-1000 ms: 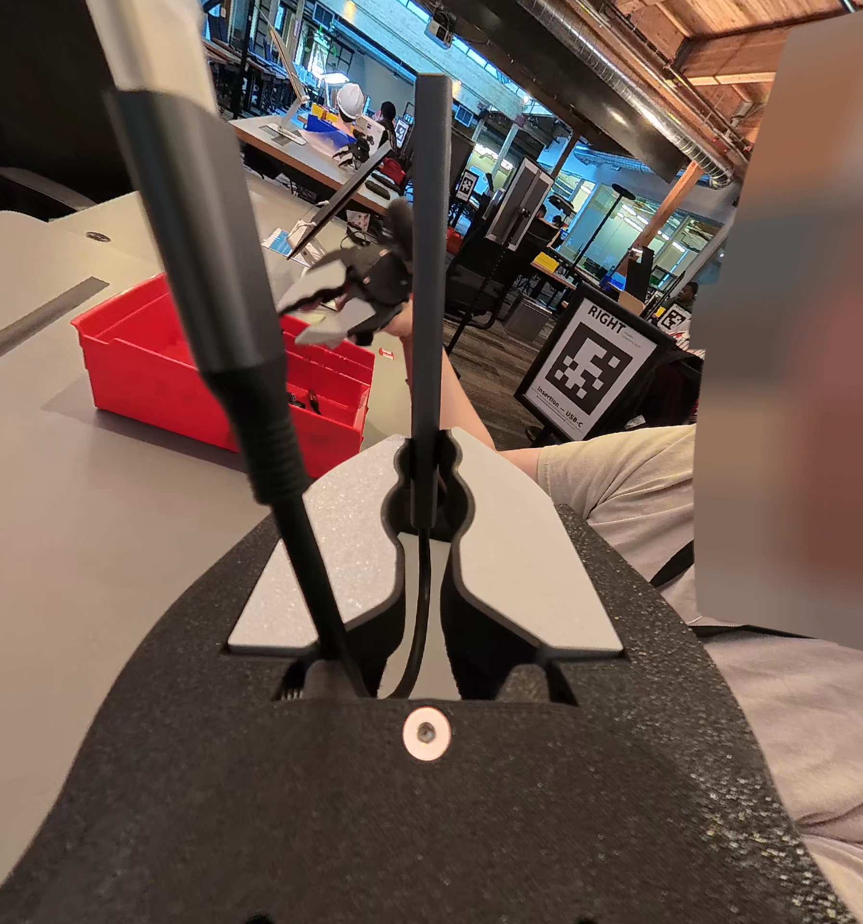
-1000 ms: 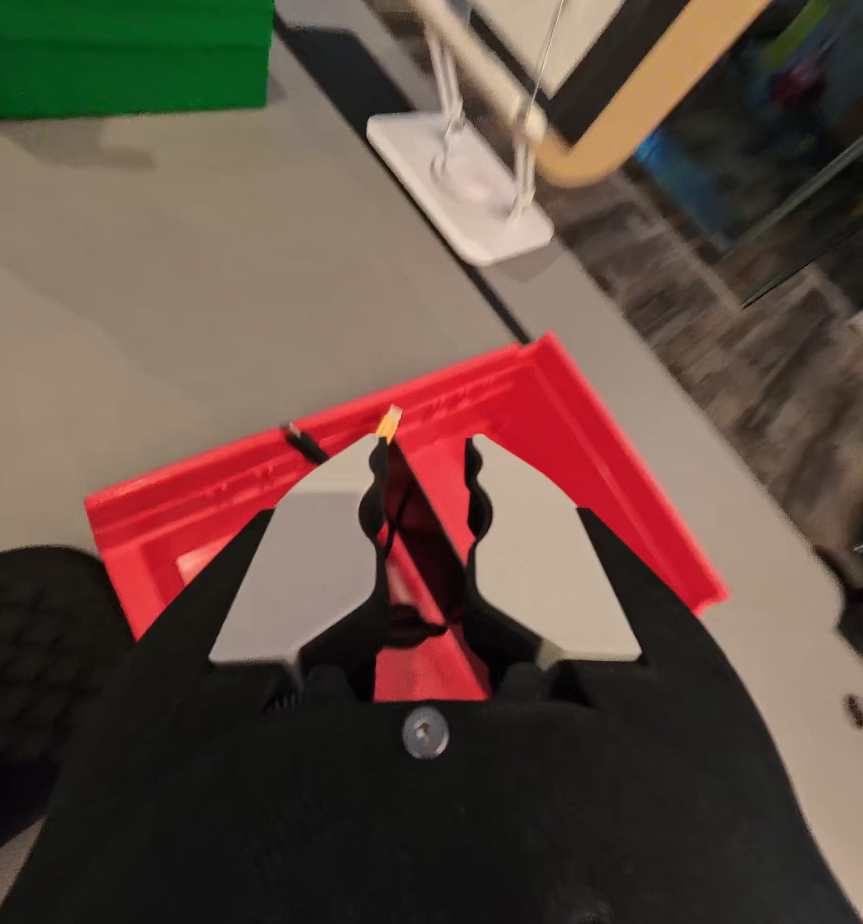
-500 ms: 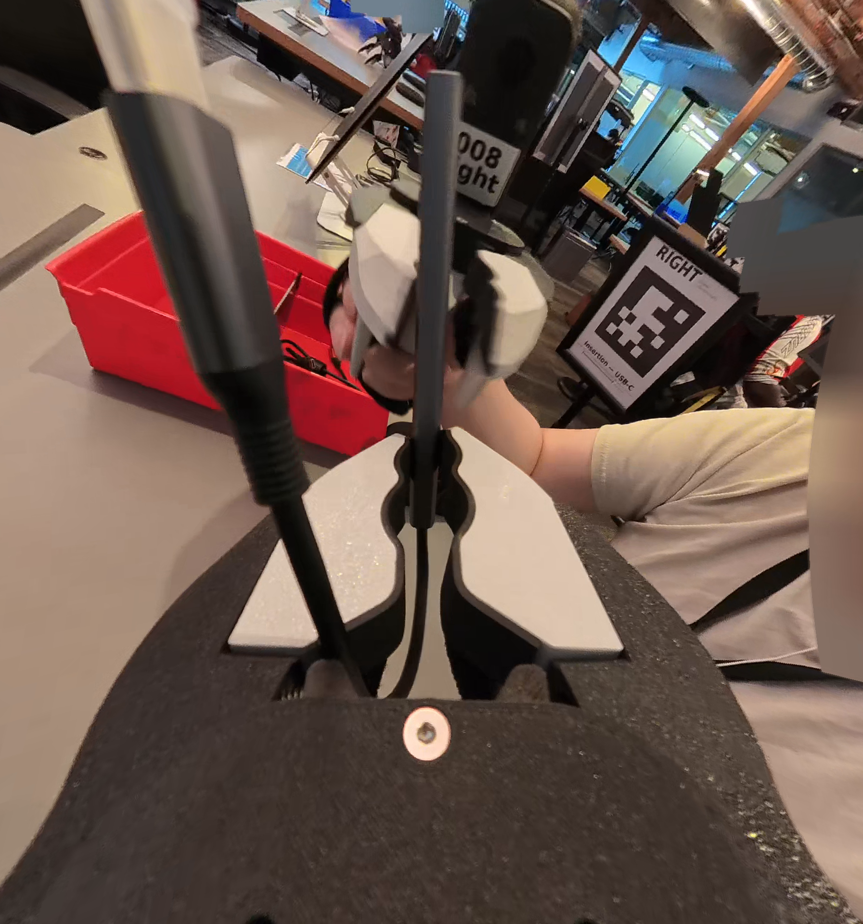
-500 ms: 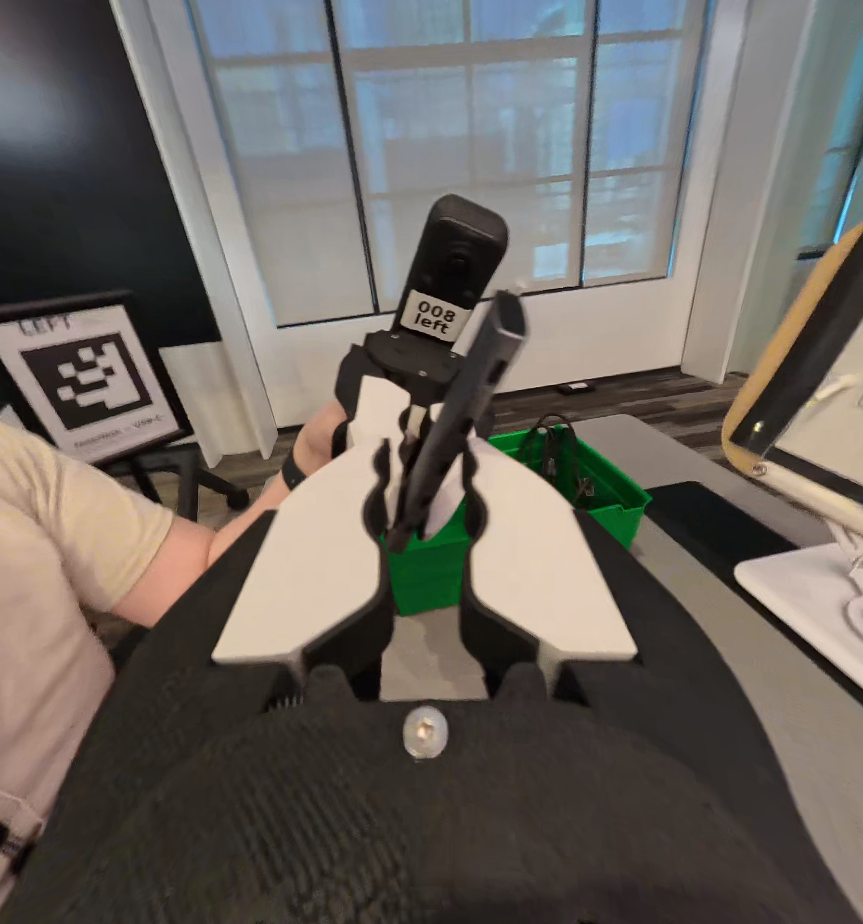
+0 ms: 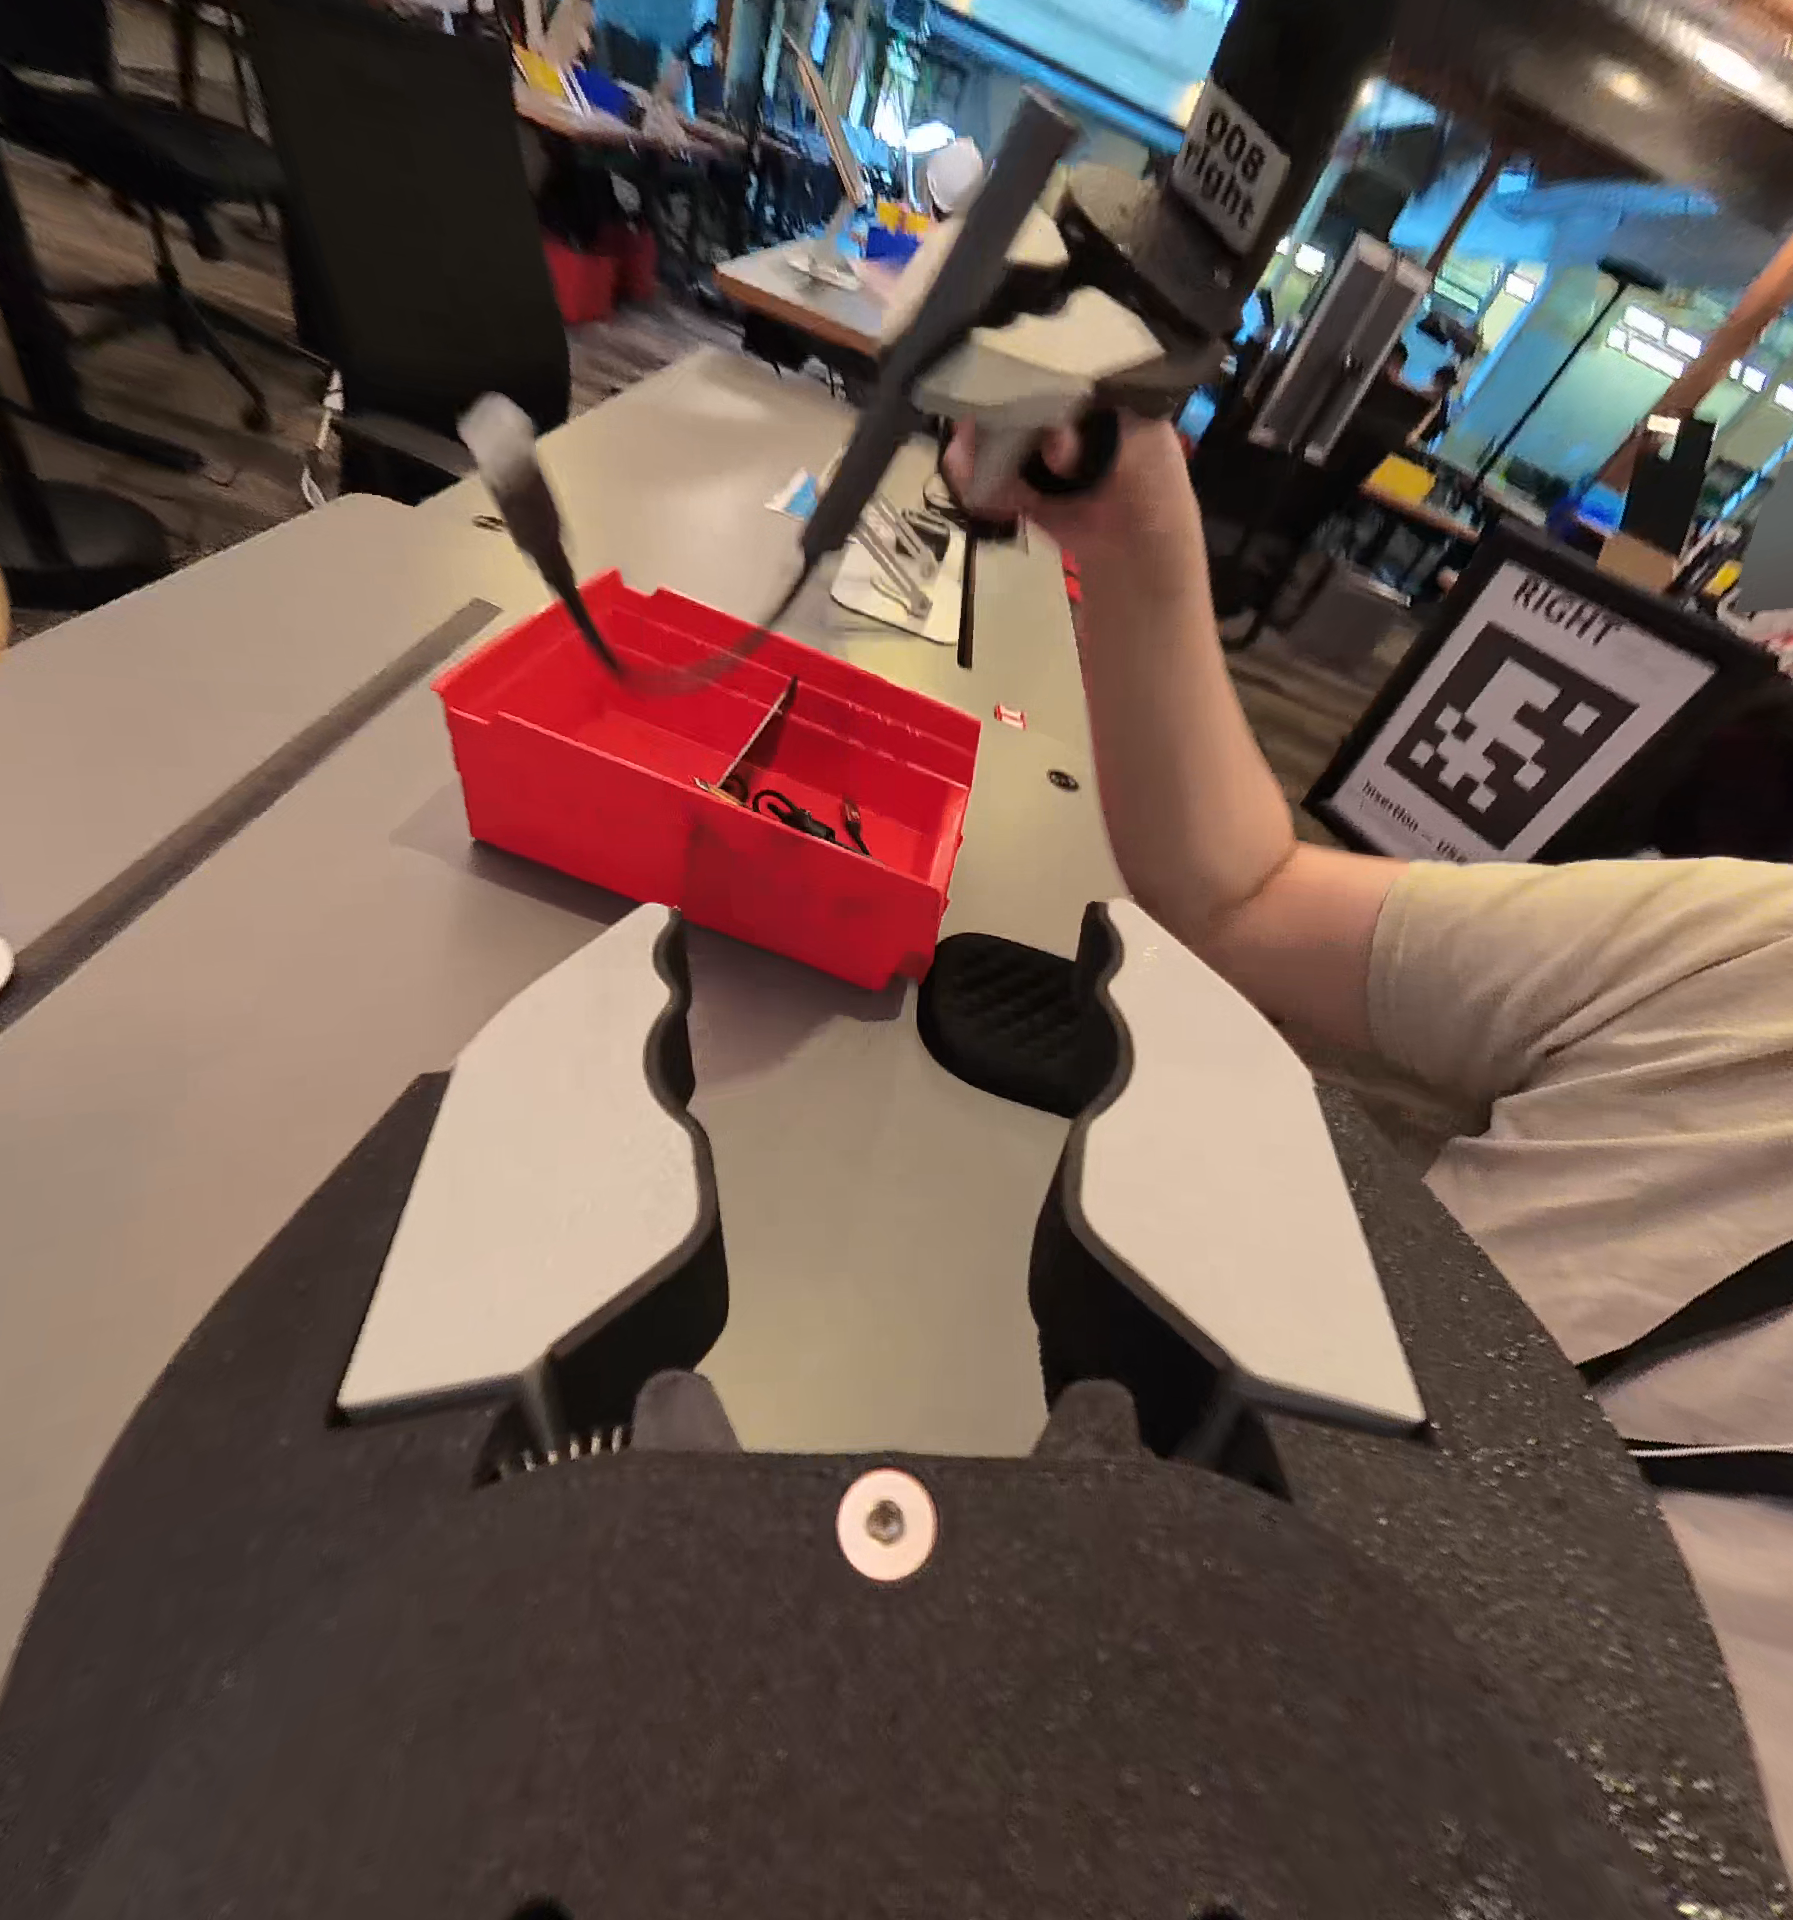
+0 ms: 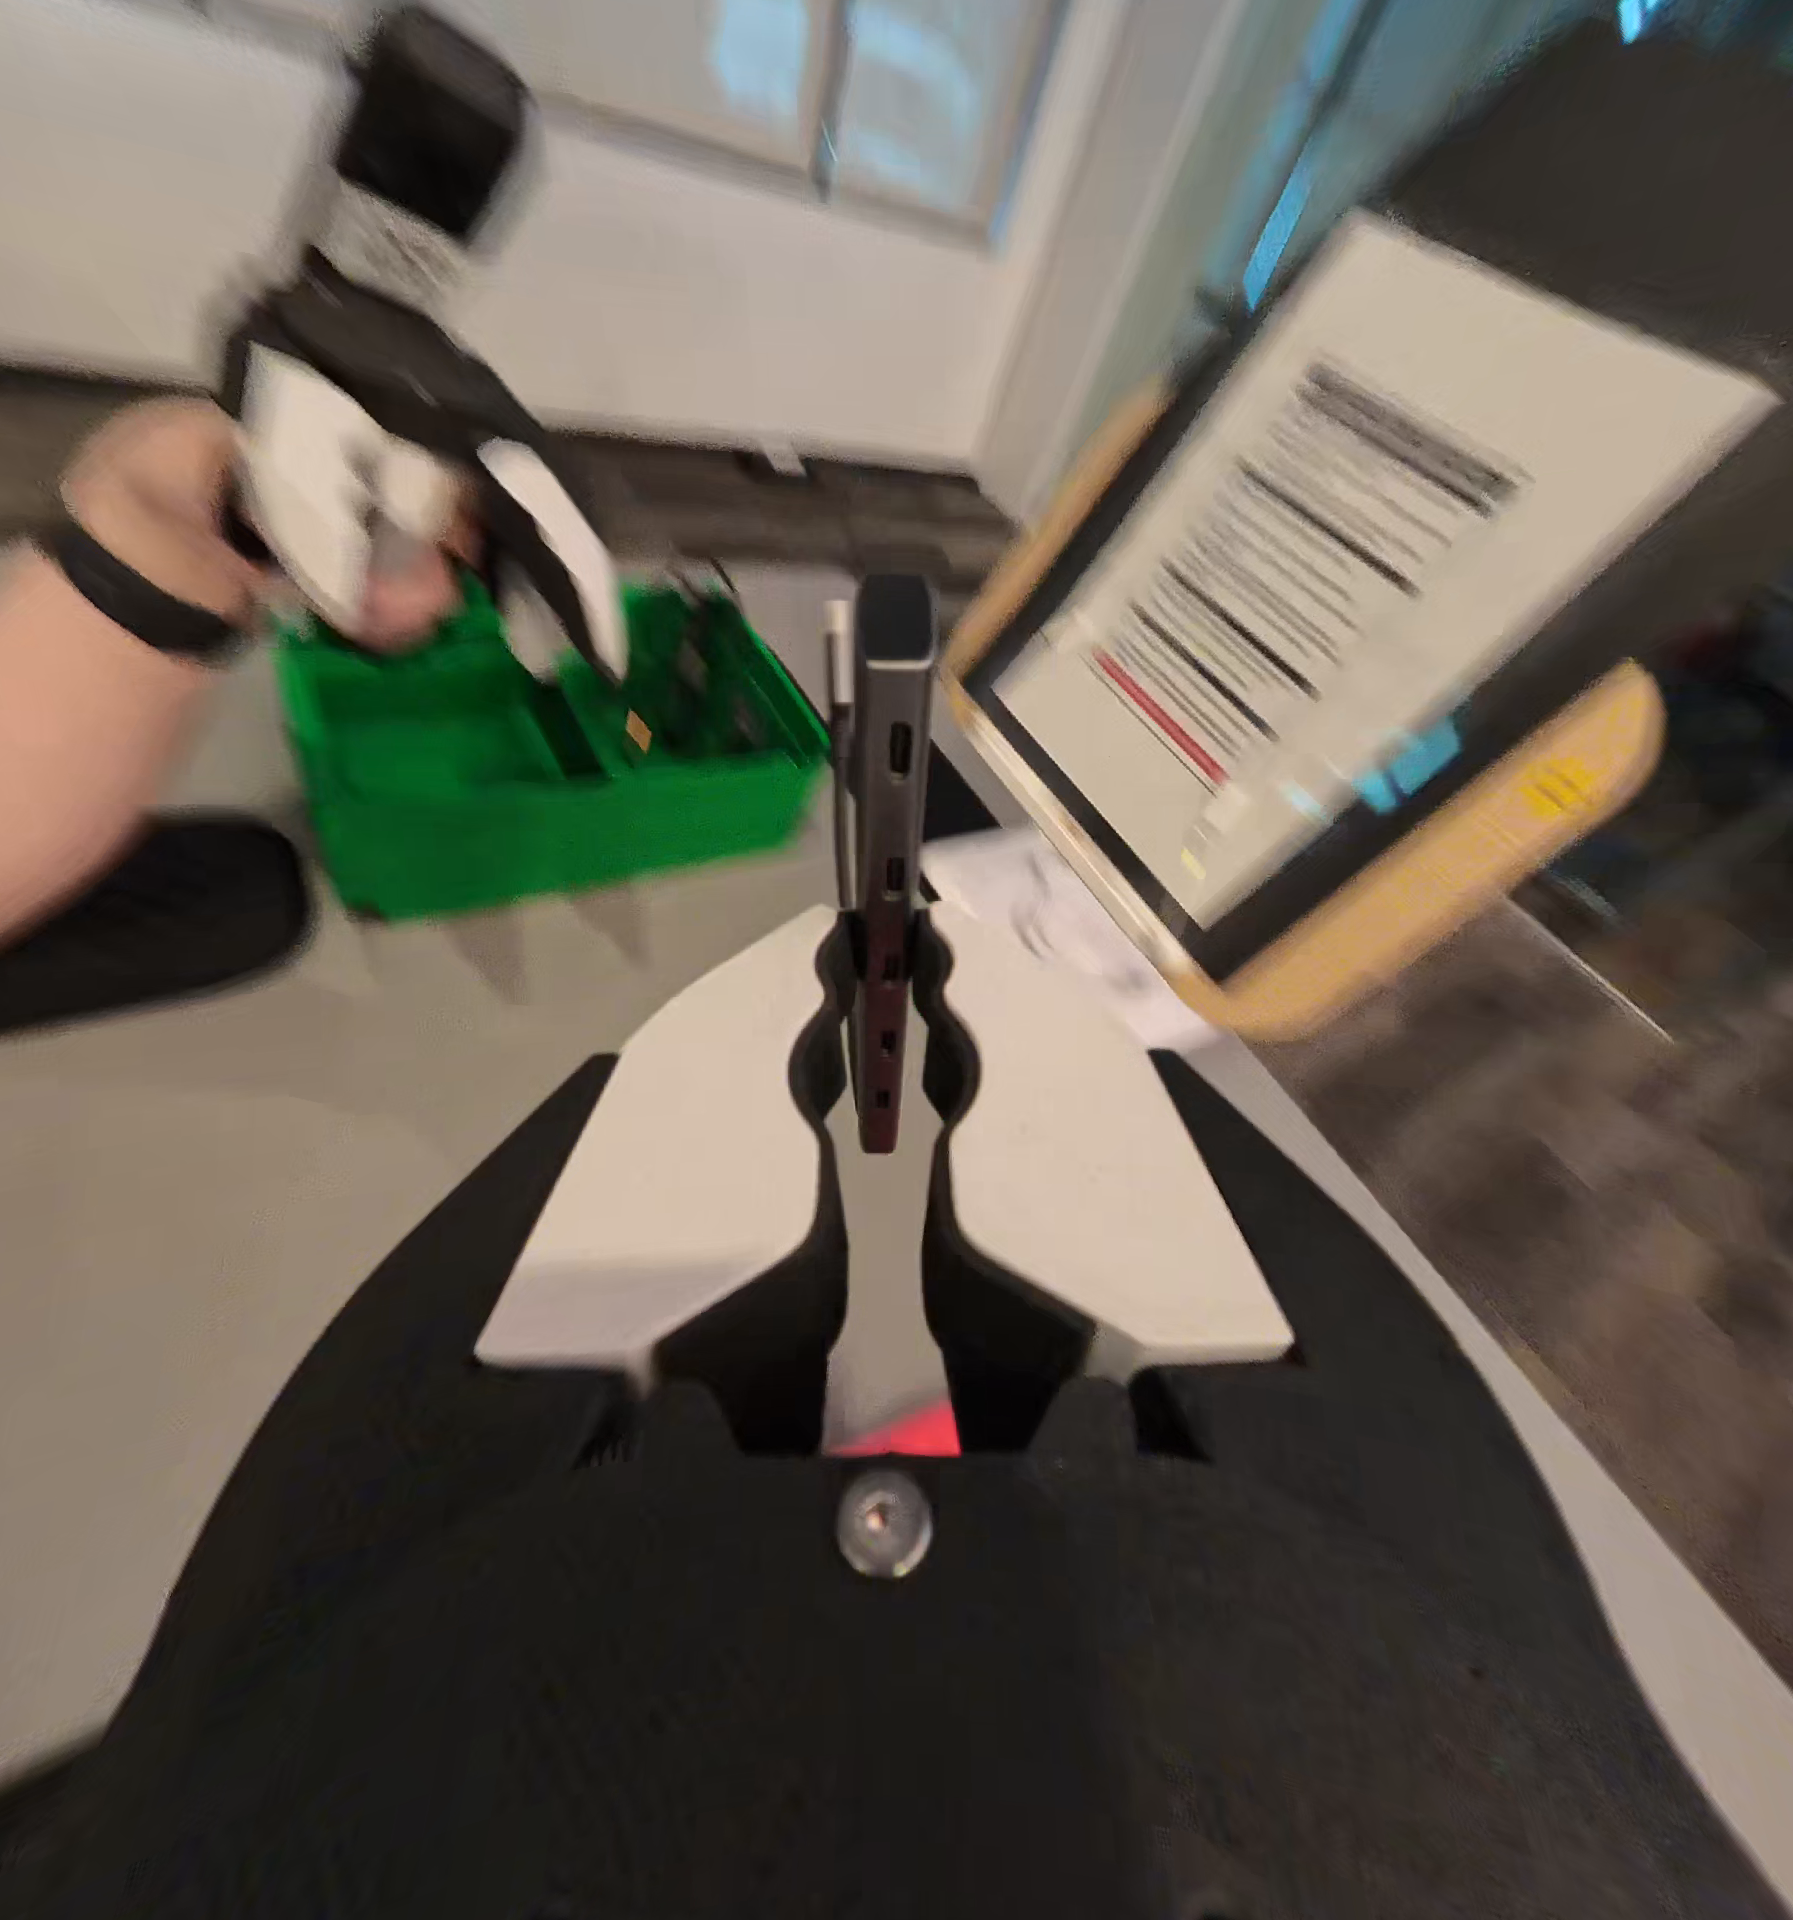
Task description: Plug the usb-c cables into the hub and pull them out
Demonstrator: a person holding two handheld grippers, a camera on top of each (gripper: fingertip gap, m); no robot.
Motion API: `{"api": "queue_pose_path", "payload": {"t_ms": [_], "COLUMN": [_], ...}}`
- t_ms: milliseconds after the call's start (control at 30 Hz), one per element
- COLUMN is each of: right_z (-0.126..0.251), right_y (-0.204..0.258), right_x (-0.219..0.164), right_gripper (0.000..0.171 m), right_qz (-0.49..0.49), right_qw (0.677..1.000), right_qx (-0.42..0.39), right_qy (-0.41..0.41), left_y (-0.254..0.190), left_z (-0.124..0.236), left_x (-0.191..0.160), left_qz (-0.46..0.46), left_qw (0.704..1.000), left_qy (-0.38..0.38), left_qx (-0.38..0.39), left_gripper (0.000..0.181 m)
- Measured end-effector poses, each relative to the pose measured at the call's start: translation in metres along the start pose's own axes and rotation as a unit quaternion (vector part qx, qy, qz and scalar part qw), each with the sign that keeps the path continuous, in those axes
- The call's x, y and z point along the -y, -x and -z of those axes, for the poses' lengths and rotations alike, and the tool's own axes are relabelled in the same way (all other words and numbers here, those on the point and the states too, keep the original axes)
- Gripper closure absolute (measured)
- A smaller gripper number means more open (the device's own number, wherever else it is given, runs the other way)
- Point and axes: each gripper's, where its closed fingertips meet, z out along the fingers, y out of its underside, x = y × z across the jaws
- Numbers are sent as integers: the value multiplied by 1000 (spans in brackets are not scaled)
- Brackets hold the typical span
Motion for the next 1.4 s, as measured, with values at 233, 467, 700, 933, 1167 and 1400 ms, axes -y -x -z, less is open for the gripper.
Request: {"api": "queue_pose_path", "payload": {"t_ms": [233, 467, 700, 933, 1167, 1400], "right_z": [53, 53, 18, 8, 29, 13], "right_y": [-95, -101, -80, -71, -97, -52], "right_x": [-126, -260, -327, -313, -218, -104], "right_gripper": [160, 160, 160, 147, 144, 140], "right_qz": [47, 37, 75, 17, 50, 54], "right_qw": [933, 856, 814, 846, 895, 961], "right_qx": [-81, -28, 38, 59, -77, -210], "right_qy": [346, 515, 574, 530, 437, 171], "left_y": [10, 6, 7, 8, 77, 128], "left_z": [23, 21, 20, 39, 144, 209], "left_x": [5, 4, 5, 4, -34, -80], "left_qz": [20, 8, 13, 11, 17, 80], "left_qw": [999, 1000, 1000, 999, 923, 858], "left_qy": [-25, -18, -20, -20, 58, 104], "left_qx": [15, 15, 13, 40, 379, 496], "left_gripper": [116, 117, 118, 117, 117, 124]}}
